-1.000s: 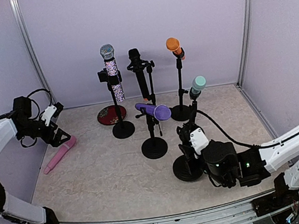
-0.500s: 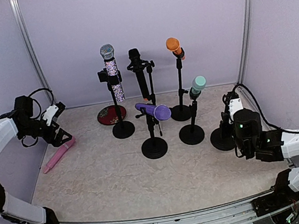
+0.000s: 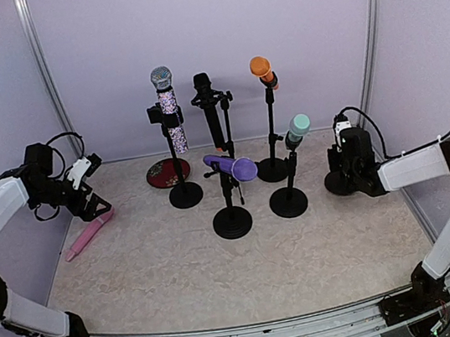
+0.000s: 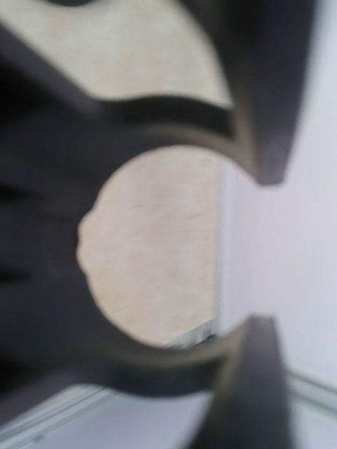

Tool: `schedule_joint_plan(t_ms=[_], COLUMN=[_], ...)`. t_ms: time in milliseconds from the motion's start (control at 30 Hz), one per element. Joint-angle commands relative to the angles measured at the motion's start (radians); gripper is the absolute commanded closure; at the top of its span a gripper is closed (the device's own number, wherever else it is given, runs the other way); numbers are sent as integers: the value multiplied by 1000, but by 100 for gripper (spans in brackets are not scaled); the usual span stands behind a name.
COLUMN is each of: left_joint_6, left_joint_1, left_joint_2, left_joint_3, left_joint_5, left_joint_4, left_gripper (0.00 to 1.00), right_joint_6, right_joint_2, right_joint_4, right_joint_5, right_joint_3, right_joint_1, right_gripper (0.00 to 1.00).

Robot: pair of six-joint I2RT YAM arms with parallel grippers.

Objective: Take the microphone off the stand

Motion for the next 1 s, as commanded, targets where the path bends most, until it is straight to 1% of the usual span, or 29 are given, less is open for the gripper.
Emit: schedule_joint_plan(t_ms=[0, 100, 200, 267, 400, 433, 467, 633, 667, 700, 767, 867, 967], left_joint_6=[0, -3, -8, -12, -13, -14, -15, -22, -23, -25, -28, -36, -49], left_joint_1=[-25, -35, -44, -51, -59, -60, -63, -70, -72, -73, -76, -82, -83], left_joint_2=[-8, -4, 4, 9, 9, 8, 6, -10, -13, -17, -21, -24, -24], left_joint_3=[6, 2, 7, 18, 29, 29, 29, 20, 19, 18, 17, 18, 19], left_joint_5=[-19, -31, -40, -44, -49, -51, -50, -49, -48, -46, -39, -30, -23], left_joint_4=[-12, -9, -9, -14, -20, -21, -22, -24, -24, -24, -25, -23, -14], left_gripper=[1, 1, 1, 1, 1, 1, 1, 1, 1, 1, 1, 1, 1], right_joint_6=[-23, -27, -24, -17, -15, -16, -17, -28, -31, -31, -35, -36, 8], right_joint_2=[115, 214, 301, 351, 404, 410, 412, 366, 343, 312, 240, 105, -34], right_joint_4=[168, 197, 218, 235, 246, 246, 244, 235, 224, 208, 184, 148, 74], right_joint_5=[-84, -99, -84, -78, -81, -80, -81, -84, -80, -75, -73, -108, -140], right_joint_3=[163, 252, 306, 324, 347, 348, 347, 314, 307, 299, 277, 230, 189], right_joint_1=[-52, -62, -67, -71, -77, -78, -78, -78, -78, -78, -77, -78, -78], right_gripper=[100, 100, 100, 100, 100, 97, 91, 25, 15, 8, 1, 0, 0])
